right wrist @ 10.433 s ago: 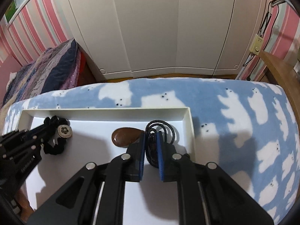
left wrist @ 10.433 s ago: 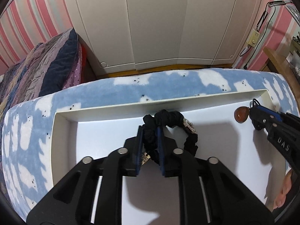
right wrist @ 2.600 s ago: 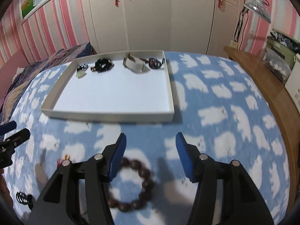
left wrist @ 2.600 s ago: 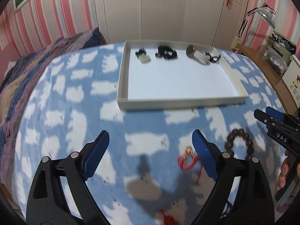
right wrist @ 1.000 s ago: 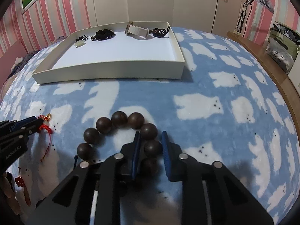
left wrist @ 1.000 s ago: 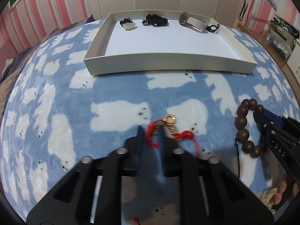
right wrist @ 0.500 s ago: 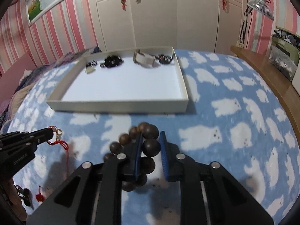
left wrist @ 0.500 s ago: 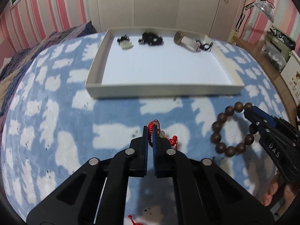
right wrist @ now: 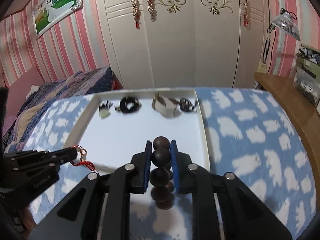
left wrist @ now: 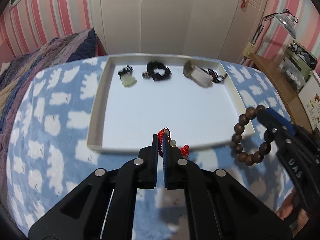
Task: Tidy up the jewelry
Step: 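Carry the red charm and bead bracelet into the white tray and open both tools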
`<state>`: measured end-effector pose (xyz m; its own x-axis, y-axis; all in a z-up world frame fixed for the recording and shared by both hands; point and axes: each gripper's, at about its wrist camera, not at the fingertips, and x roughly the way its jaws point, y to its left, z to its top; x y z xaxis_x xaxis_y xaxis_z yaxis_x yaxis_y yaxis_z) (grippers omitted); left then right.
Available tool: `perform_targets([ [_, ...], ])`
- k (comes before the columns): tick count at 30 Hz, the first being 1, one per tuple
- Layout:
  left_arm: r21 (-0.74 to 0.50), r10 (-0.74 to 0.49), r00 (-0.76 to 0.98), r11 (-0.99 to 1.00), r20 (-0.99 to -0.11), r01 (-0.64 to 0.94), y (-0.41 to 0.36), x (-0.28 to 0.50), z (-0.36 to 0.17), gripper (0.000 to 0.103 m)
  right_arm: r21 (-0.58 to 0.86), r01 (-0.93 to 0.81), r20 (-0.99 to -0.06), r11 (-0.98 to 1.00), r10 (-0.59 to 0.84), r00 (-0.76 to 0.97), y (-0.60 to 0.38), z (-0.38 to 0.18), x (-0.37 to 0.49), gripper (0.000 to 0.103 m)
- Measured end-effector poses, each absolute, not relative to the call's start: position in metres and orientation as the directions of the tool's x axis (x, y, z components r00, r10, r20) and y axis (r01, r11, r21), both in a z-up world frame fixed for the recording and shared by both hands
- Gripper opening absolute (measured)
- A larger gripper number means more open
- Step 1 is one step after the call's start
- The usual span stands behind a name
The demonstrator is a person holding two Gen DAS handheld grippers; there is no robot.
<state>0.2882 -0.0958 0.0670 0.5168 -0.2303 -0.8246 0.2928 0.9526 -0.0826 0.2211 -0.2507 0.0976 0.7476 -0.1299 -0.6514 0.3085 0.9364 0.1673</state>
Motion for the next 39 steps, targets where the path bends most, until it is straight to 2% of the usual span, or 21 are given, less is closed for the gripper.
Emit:
perform_targets([
  [6, -0.084, -0.219, 0.504, 0.957, -0.836, 0.276, -0.104, 0.335, 0.07, 0.002, 0.17, 0.311, -0.664, 0.935, -0.125, 0.737, -0.266, 0.103, 0.267, 0.019],
  [18, -0.07, -0.194, 0.45, 0.958, -0.872, 0.277, -0.117, 0.407, 0.019, 0.002, 0.116, 0.352, -0.719, 0.929, -0.166, 0.675, -0.304, 0.063, 0.325, 0.019],
  [28, -0.03, -0.152, 0.428, 0.96, -0.891, 0.28, -0.122, 0.424, -0.016, 0.002, 0.067, 0.399, -0.811, 0.914, -0.184, 0.556, -0.329, 0.011, 0.34, 0.019],
  [32, -0.004, -0.137, 0.43, 0.955, -0.892, 0.296, -0.126, 0.422, -0.016, 0.003, 0.038, 0.388, -0.817, 0.921, -0.195, 0.543, -0.326, 0.01, 0.345, 0.022],
  [35, -0.003, -0.135, 0.428, 0.955, -0.894, 0.296, -0.125, 0.42, -0.013, 0.019, 0.044, 0.395, -0.819, 0.918, -0.193, 0.54, -0.328, 0.014, 0.343, 0.024],
  [36, -0.007, -0.14, 0.432, 0.956, -0.891, 0.294, -0.123, 0.418, -0.01, 0.027, 0.053, 0.391, -0.814, 0.919, -0.187, 0.55, -0.328, 0.016, 0.342, 0.032],
  [38, -0.005, -0.143, 0.444, 0.954, -0.885, 0.299, -0.125, 0.413, -0.001, 0.031, 0.067, 0.391, -0.803, 0.918, -0.183, 0.567, -0.328, 0.024, 0.337, 0.036],
  [39, -0.004, -0.146, 0.448, 0.953, -0.882, 0.302, -0.125, 0.41, 0.003, 0.037, 0.07, 0.393, -0.799, 0.917, -0.185, 0.573, -0.327, 0.028, 0.334, 0.039],
])
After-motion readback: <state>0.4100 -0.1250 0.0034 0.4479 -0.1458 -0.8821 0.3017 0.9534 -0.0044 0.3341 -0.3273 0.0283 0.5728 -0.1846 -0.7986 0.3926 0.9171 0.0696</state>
